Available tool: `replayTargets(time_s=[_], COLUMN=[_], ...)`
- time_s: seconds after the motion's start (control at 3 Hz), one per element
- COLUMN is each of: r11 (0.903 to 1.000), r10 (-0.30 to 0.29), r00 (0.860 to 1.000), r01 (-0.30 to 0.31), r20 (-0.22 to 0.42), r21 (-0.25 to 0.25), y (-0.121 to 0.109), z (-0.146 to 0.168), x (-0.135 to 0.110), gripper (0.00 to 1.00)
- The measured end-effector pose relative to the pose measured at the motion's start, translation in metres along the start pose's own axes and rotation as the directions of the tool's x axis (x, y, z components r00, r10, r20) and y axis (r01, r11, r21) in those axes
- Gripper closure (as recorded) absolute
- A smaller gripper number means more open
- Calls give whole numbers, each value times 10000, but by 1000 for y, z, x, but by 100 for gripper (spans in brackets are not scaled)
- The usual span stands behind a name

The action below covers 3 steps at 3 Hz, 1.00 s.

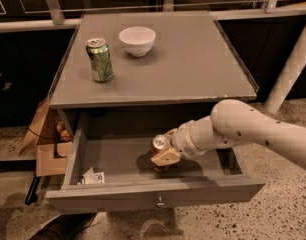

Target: Pick orange can from top drawer and place on counter

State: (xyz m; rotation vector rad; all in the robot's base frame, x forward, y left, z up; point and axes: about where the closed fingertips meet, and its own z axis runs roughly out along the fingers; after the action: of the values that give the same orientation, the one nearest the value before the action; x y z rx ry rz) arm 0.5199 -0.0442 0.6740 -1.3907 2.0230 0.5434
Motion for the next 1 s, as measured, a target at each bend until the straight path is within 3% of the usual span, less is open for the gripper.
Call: replayTargets(time_s=[0.33,0.67,1.0], r11=[9998,9986,9983], r10=[163,-127,-160], r00=[9996,9998,9997], r01=[-165,118,150], r20=[212,174,174], r21=[96,508,555], y=[8,11,11], z=[-35,-98,-100], x=[-32,-93,-95], gripper=[100,100,100])
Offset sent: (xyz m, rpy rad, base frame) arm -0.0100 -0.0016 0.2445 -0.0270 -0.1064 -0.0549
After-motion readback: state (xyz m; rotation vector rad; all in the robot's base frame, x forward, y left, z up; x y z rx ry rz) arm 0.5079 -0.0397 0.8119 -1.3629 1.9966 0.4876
